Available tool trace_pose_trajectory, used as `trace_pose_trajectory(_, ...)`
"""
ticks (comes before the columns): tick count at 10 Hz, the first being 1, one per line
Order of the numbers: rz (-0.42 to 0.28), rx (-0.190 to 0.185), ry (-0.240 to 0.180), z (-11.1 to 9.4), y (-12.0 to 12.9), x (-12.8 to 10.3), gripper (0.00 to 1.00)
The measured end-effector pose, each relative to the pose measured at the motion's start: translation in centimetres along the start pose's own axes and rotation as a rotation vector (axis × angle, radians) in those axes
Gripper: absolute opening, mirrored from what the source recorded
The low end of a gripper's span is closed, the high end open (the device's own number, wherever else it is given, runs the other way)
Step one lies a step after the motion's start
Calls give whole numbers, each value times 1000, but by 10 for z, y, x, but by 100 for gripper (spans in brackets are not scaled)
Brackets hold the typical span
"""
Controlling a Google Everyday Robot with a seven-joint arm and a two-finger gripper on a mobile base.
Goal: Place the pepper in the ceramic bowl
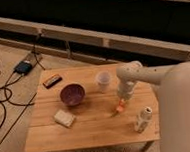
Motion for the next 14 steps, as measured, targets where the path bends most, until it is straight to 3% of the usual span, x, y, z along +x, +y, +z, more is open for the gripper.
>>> trace_pose_trajectory(3,-53,34,-118,-53,28,-8,0)
trace_pose_trajectory(5,-127,40,-194,-92,65,1,0)
trace_pose_trajectory(8,-230,40,-263,-128,111,19,0)
trace_pose_trajectory(10,-295,35,-270,-132,138,33,0)
trace_pose_trajectory(14,-426,25,-235,-106,188,58,0)
